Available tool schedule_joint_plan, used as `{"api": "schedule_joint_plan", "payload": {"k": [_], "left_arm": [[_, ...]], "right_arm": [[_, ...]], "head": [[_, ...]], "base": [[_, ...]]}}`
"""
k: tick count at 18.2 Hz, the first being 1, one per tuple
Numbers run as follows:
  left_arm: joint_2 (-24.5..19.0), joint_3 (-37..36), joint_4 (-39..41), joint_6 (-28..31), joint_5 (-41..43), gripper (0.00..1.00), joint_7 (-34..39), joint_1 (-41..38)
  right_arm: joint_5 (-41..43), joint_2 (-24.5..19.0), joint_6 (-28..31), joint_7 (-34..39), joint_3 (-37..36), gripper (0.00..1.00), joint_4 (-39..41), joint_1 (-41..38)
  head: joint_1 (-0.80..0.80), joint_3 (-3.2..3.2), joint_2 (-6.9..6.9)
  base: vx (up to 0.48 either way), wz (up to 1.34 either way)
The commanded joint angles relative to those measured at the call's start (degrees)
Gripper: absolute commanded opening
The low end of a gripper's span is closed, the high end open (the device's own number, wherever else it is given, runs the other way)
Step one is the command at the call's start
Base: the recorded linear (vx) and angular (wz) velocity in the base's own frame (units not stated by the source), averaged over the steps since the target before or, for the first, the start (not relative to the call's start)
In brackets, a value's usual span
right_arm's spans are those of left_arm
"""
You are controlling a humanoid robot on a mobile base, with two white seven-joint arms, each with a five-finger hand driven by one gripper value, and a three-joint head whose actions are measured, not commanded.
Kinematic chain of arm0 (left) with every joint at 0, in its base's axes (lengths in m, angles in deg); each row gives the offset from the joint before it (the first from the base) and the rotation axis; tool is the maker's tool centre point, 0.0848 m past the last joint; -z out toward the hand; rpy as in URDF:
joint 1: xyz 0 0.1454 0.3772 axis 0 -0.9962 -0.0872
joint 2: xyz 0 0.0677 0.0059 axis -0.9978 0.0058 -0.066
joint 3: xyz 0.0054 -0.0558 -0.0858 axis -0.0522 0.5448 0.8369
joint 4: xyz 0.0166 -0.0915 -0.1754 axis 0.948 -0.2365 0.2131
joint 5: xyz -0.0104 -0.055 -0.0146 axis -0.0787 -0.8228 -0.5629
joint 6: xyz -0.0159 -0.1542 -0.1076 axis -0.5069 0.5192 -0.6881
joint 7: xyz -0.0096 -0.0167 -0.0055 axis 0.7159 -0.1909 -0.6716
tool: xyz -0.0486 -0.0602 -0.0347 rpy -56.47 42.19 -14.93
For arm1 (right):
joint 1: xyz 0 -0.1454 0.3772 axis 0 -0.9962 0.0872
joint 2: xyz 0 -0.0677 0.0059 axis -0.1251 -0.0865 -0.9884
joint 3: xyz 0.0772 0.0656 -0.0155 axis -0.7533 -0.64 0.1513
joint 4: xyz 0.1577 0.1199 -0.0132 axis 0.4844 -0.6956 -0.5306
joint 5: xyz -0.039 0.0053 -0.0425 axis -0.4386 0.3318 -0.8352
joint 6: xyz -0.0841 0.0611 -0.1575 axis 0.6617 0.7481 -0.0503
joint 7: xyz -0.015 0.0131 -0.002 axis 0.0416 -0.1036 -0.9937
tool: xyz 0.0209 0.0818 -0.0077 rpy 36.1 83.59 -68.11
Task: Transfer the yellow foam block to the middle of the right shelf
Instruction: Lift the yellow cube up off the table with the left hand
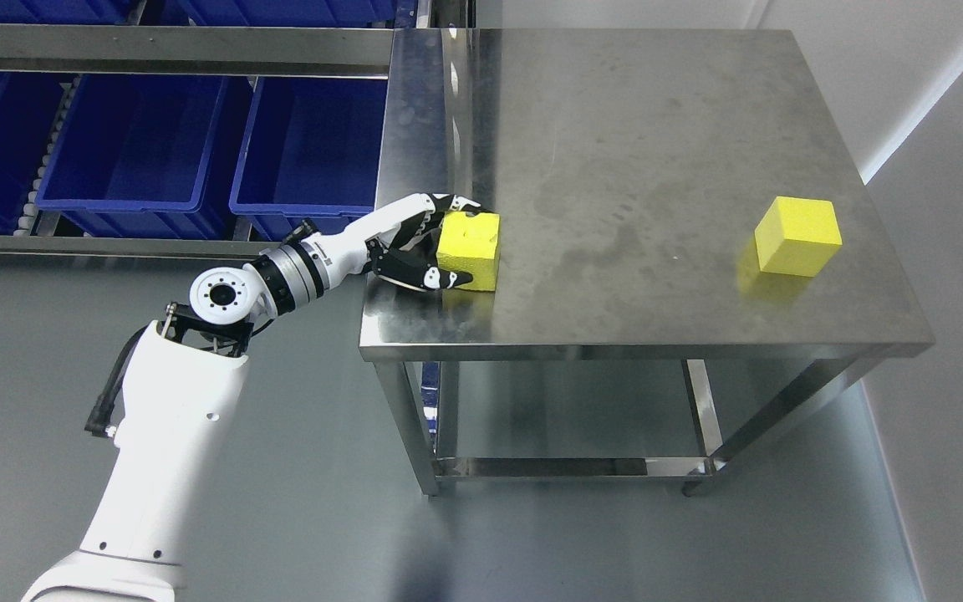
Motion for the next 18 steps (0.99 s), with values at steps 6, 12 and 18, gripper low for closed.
{"api": "schedule_joint_plan", "payload": {"k": [6,12,18], "left_arm": [[5.72,18.41,6.93,-0.27,-13.17,0.45,14.07,0.93],[5.72,18.33,10.1,-13.62,-13.37,0.45,39.16,-0.65],[5.72,22.19,16.87,-15.03,-13.46,0.46,39.08,-8.2]], "right_arm": [[0.0,1.0,0.05,0.04,0.0,1.0,1.0,0.09],[0.0,1.0,0.05,0.04,0.0,1.0,1.0,0.09],[0.0,1.0,0.05,0.04,0.0,1.0,1.0,0.18]], "head": [[0.0,0.0,0.0],[0.0,0.0,0.0],[0.0,0.0,0.0]], "base": [[0.0,0.01],[-0.011,0.02],[-0.019,0.16]]}}
